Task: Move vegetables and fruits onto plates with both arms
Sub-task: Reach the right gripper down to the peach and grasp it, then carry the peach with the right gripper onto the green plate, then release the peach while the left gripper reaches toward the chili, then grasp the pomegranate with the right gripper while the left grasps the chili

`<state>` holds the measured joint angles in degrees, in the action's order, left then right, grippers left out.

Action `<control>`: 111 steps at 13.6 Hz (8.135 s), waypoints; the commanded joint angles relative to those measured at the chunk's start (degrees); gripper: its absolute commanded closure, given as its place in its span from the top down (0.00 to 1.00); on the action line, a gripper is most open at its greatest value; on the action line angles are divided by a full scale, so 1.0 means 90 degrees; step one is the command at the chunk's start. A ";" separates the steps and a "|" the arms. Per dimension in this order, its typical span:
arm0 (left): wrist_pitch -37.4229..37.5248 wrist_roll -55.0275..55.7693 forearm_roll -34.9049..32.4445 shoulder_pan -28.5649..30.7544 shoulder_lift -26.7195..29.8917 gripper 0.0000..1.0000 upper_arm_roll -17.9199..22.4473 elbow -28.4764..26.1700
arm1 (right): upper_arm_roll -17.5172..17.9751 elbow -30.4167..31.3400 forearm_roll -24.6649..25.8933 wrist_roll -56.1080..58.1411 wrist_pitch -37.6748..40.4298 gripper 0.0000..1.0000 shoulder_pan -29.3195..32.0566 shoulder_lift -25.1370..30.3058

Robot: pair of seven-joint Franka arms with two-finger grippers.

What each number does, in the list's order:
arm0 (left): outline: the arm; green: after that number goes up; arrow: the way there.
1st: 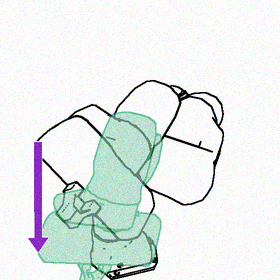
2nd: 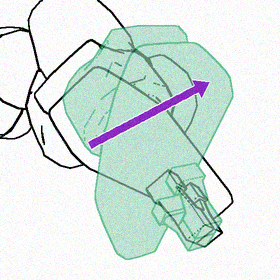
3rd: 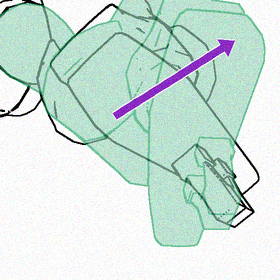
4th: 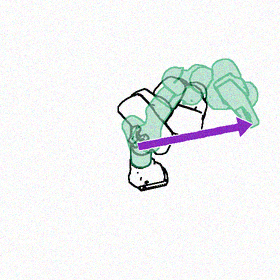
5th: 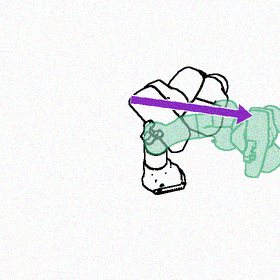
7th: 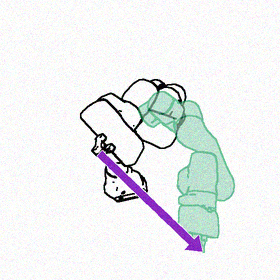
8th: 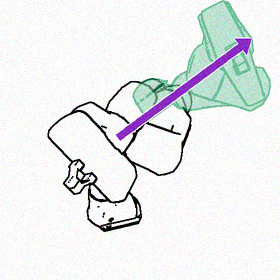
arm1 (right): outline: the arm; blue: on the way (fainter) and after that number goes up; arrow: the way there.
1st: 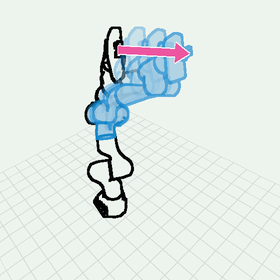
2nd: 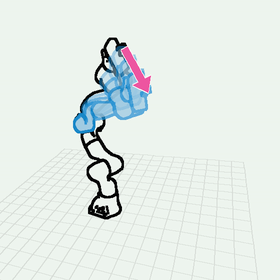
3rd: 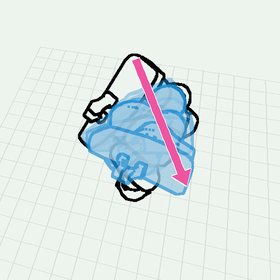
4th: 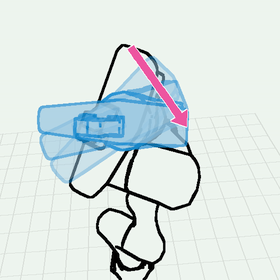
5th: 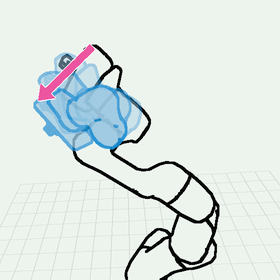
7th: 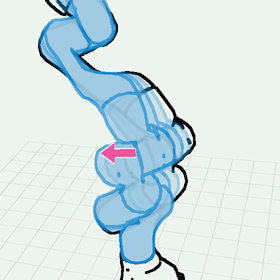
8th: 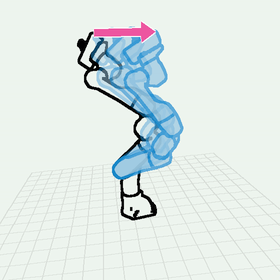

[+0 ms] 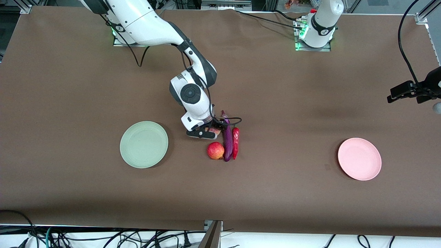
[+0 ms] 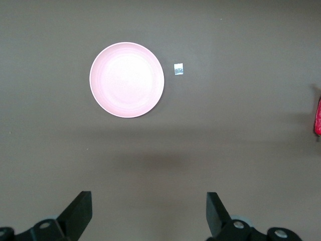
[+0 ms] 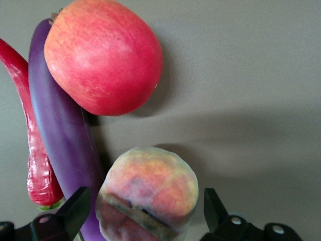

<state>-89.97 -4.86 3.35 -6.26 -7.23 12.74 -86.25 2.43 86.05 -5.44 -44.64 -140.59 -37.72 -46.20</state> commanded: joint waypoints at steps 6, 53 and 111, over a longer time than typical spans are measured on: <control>0.0114 0.0013 -0.0040 0.0022 0.0003 1.00 -0.0029 0.0111 | -0.0094 -0.0137 0.0282 0.0057 0.0025 0.30 -0.0008 0.0073; 0.0085 -0.0036 0.0291 -0.0066 -0.0026 1.00 -0.0107 0.0170 | -0.0406 -0.0616 0.0263 0.4462 0.2536 1.00 0.3029 0.0387; -0.3615 0.3685 0.2694 -0.3523 -0.5123 1.00 -0.0117 0.1566 | -0.0250 -0.0977 -0.1290 0.0604 -0.2161 1.00 0.0246 -0.0970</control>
<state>-121.83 27.69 26.97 -37.40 -50.16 10.96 -76.07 0.26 78.45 -15.76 -38.86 -158.31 -34.82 -53.51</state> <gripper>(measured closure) 0.000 0.000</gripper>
